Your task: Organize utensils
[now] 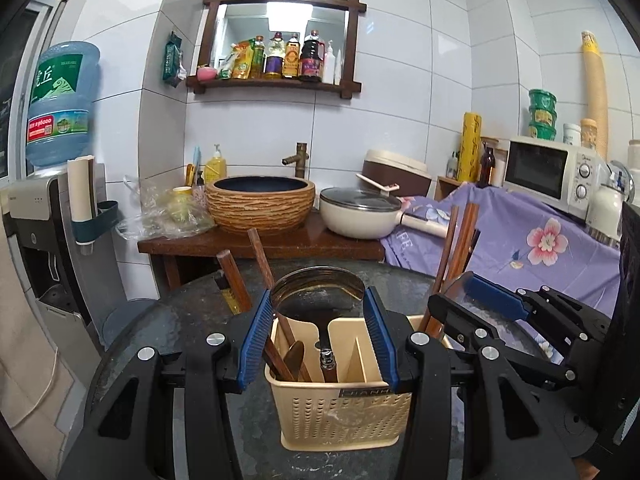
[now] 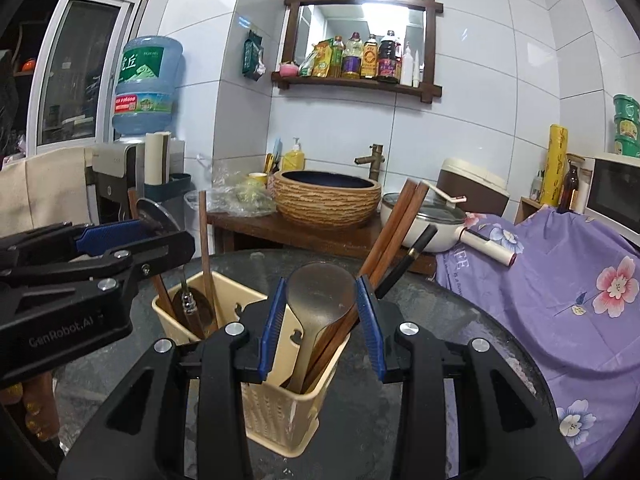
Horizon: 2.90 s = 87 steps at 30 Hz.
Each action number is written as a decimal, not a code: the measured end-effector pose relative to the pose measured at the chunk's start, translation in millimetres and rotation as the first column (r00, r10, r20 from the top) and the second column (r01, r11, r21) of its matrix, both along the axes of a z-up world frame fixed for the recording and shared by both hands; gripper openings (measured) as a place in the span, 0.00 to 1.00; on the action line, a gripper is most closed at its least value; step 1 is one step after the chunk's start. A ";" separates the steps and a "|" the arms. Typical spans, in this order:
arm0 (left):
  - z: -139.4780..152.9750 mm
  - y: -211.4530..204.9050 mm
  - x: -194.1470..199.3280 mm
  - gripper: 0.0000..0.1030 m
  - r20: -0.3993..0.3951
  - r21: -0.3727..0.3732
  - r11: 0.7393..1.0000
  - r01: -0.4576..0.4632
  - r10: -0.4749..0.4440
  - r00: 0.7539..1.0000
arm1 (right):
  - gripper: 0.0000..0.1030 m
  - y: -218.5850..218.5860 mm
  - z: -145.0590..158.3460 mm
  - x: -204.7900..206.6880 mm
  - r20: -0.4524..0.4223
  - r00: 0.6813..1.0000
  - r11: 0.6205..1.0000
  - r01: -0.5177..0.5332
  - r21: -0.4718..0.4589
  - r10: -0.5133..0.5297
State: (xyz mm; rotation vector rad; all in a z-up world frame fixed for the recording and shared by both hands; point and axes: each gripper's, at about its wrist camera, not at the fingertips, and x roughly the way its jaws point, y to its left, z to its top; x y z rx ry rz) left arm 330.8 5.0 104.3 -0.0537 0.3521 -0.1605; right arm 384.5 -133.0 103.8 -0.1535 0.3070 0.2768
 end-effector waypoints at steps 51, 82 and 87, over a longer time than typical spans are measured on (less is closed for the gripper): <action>-81.7 36.8 -191.1 0.93 0.009 -0.044 0.996 -0.077 0.077 0.997 | 0.94 -62.3 -76.0 -201.5 -0.141 0.989 0.981 -0.019 0.191 0.047; -100.7 36.6 -294.2 0.94 -0.001 0.032 0.996 -0.079 0.079 0.997 | 0.94 -67.1 -84.0 -329.4 -0.040 0.997 0.985 -0.057 0.164 0.064; -102.3 36.0 -294.1 0.94 -0.008 0.032 0.996 -0.078 0.078 0.997 | 0.94 -67.9 -85.3 -328.8 -0.054 0.996 0.983 -0.056 0.173 0.067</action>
